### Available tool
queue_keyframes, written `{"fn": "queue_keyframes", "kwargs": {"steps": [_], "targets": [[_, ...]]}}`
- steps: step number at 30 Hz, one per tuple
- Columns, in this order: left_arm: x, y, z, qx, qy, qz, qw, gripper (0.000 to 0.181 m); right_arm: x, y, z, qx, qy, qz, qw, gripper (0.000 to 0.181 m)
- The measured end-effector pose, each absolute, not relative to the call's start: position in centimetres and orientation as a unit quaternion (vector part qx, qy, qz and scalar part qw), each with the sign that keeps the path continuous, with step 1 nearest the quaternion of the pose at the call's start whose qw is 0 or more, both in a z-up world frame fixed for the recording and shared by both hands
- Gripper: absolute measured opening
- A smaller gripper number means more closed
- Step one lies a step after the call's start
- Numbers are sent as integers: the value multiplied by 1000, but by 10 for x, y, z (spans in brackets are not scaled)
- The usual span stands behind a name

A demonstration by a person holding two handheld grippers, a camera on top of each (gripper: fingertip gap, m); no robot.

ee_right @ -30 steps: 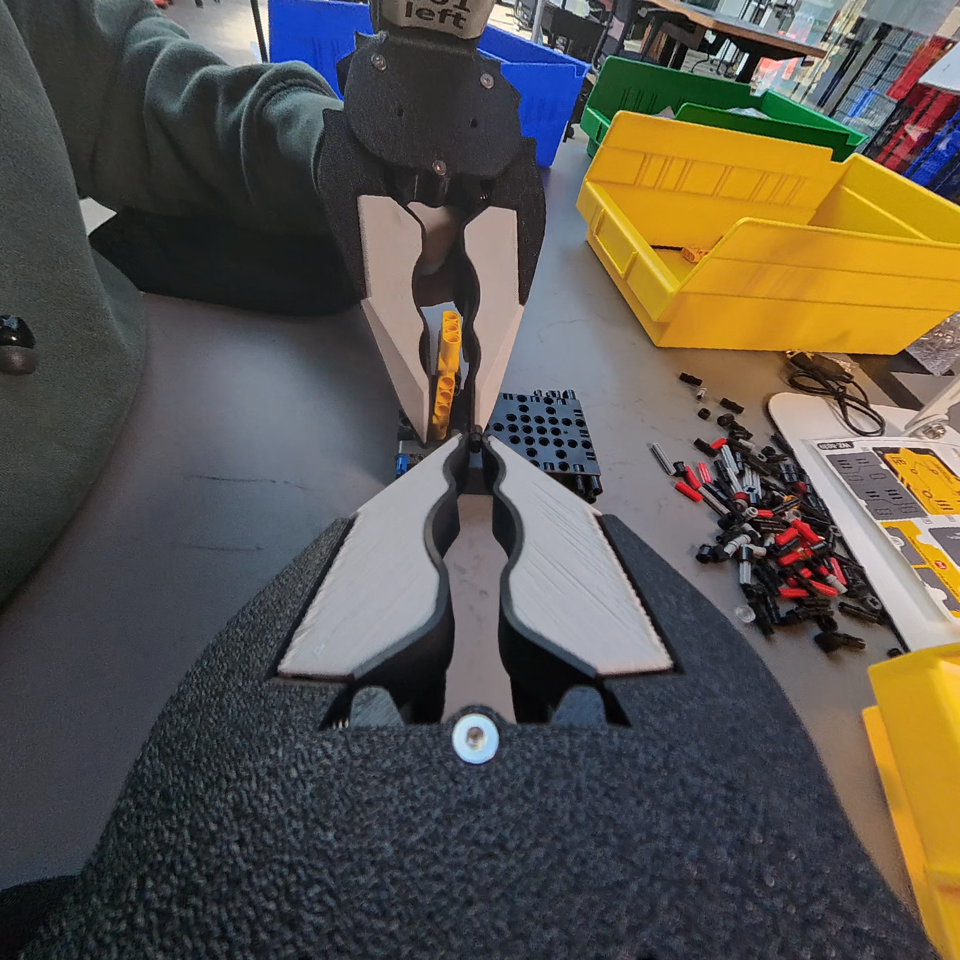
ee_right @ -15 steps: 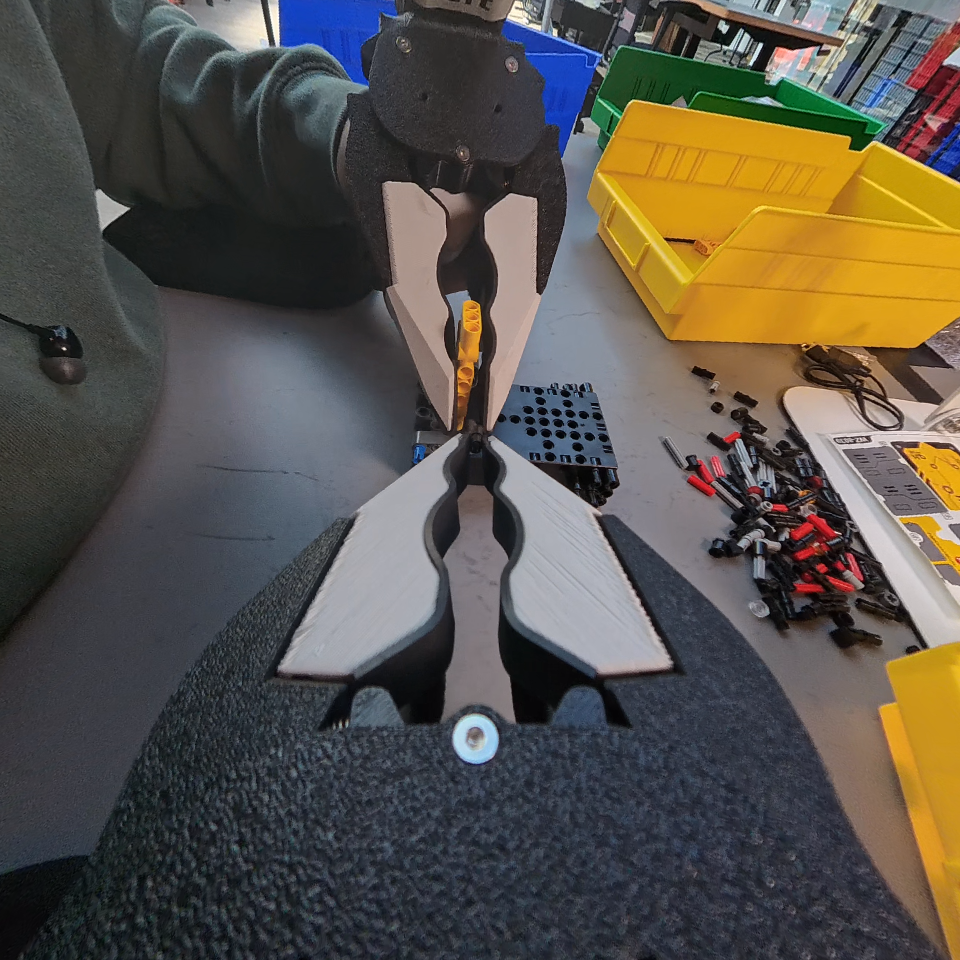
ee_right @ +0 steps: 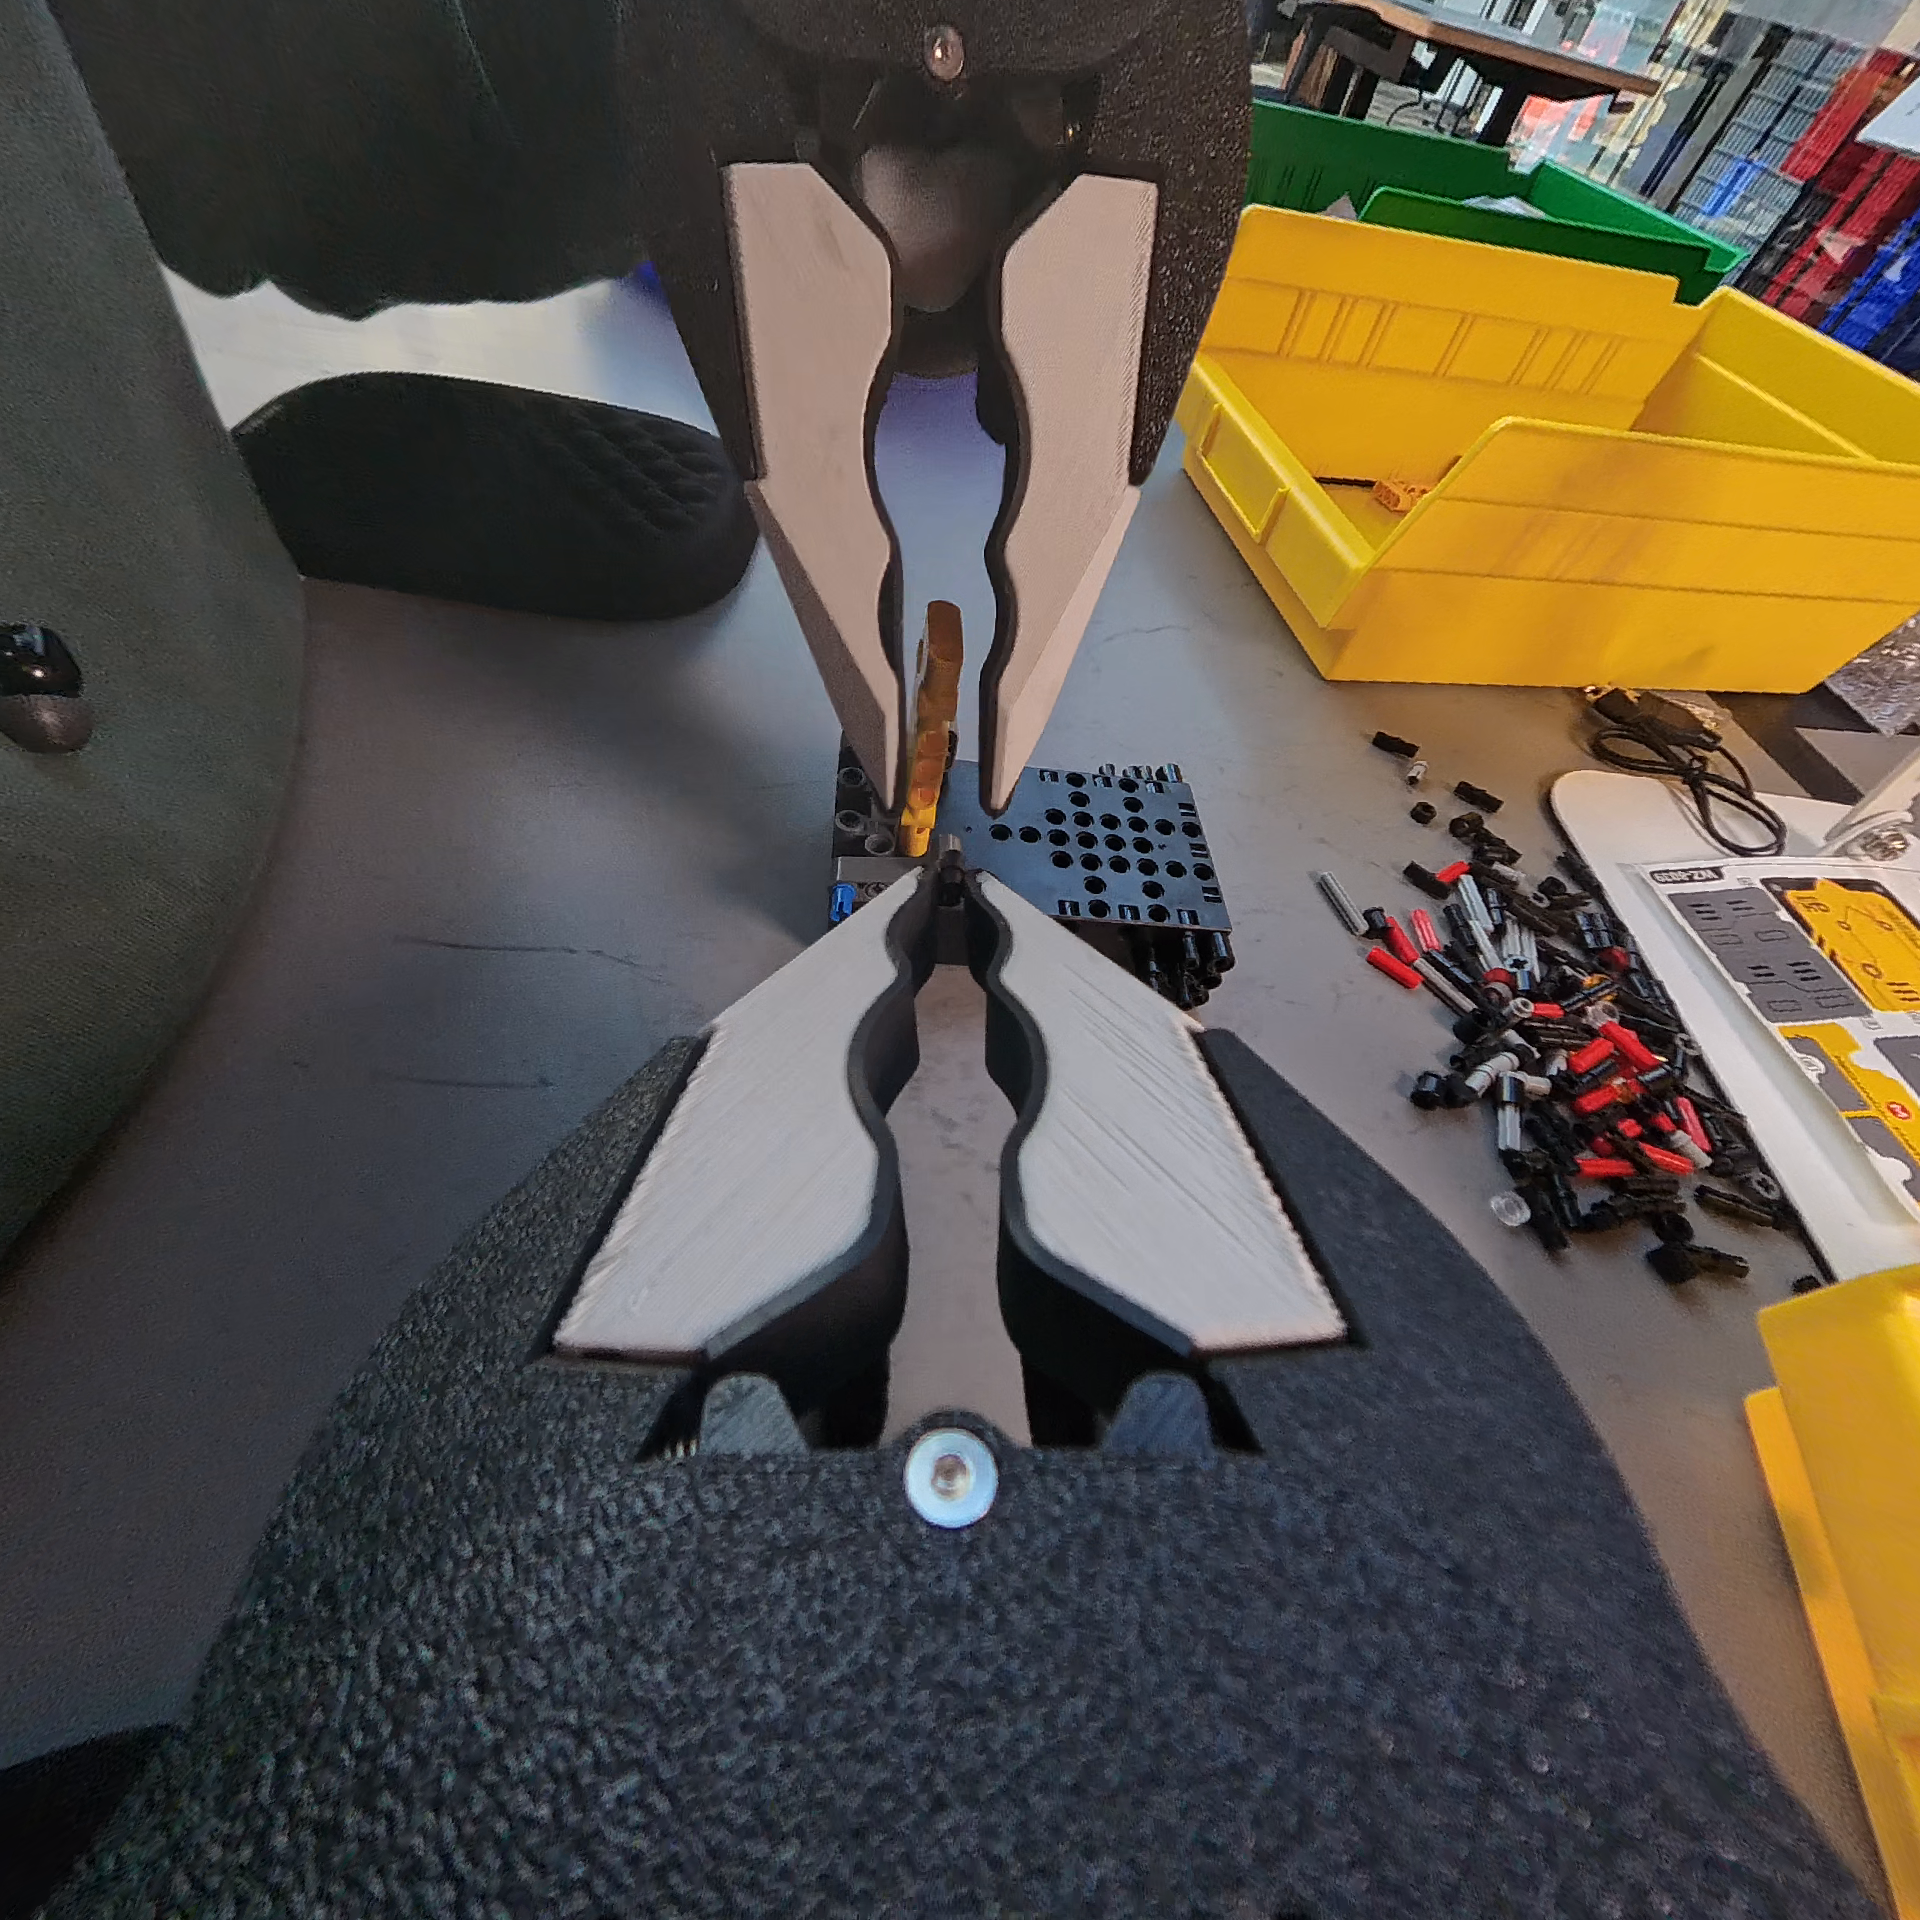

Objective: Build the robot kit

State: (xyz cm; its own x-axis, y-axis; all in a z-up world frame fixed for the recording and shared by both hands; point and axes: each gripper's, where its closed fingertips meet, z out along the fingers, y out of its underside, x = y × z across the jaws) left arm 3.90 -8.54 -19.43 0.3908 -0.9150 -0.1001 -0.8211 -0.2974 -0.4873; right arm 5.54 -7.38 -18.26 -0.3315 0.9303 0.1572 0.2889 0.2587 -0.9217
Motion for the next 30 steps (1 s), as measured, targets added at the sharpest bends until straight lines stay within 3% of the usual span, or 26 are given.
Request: {"fn": "queue_keyframes", "kwargs": {"steps": [6,15,24,30], "targets": [[37,-82,-214,-800,584,-46,128,11,60,-68,-176,-444,-685,430,386,5],[31,-87,-213,-816,564,-44,119,15,62,-74,-175,-437,-689,436,380,5],[30,-86,-213,-804,571,-68,150,6,59,-80,-180,-437,-693,436,372,4],[49,-90,-189,-778,534,-180,278,6,57,-80,-174,-440,-675,457,377,4]]}}
